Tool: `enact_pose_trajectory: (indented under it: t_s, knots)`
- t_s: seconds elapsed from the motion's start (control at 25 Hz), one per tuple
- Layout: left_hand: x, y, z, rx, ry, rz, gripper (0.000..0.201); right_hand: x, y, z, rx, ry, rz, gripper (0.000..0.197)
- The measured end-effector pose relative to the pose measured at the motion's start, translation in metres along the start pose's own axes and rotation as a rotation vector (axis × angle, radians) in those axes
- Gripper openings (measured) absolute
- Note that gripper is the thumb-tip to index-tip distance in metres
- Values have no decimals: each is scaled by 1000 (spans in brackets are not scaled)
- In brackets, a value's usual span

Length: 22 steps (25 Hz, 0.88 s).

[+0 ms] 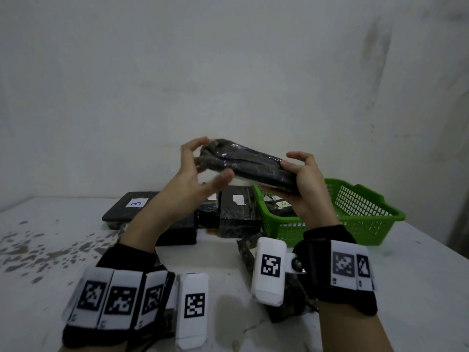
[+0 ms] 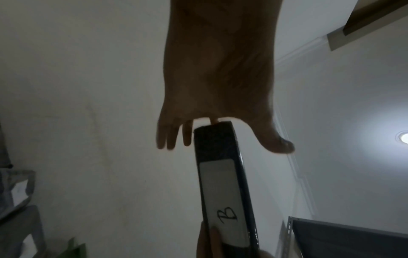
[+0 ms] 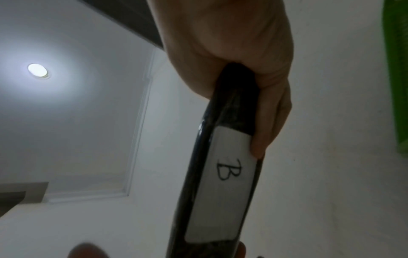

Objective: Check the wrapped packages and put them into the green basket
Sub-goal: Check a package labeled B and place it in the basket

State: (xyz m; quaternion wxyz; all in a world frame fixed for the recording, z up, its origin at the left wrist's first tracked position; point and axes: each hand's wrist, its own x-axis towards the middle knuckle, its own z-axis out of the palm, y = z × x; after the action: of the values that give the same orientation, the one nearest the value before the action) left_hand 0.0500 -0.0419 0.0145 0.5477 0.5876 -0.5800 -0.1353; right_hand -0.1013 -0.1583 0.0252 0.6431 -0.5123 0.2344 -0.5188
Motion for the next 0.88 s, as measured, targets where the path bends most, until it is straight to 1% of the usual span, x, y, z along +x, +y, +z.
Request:
enact_pose_trajectory:
  t_s: [0.04,0.08,0.16,0.2,0.28,0.32,0.36,0.44,0.52,0.6,0.68,0.8,0.88]
  knots:
    - [-2,0,0,20,-24,38,95,-1,-2,-3,25,-9,44,13]
    - [-2,0,-1,0,17,75,82,-1,-4,-5,42,-24,90,15]
    - [-2,2,-2,-63,187,170,51,-1,-7,-10,62,-102,160,20]
    - [-1,2,-3,-108,248,201,42,-1,-9,-13,49,-161,182,30]
    - [-2,2,-6,-129,328,180,40,-2,-11,-17,-62,-295,192,57]
    - [-2,2,-7,-110,343,140,40,-2,-10,-17,-147,-356,164,65]
    - [-1,0,-8,-110,343,101,37,-3,-9,-16,-221,-408,113,67]
    - [1,-2,-5,-106,325,44,28,-6,-6,-12,-270,-466,6,59]
    - [2,-4,-5,-79,306,24,33,-6,-4,-8,-233,-454,-38,50]
    - [1,-4,-7,-117,253,26,41,-6,-4,-7,-216,-415,-61,30]
    - [0,-4,-9,-205,218,21,43,-6,-6,-5,-195,-363,-74,12]
    - [-1,1,-7,-254,271,31,35,-8,-5,0,-180,-291,-113,6]
    - [-1,5,-5,-243,311,46,23,-8,-4,3,-190,-261,-140,6]
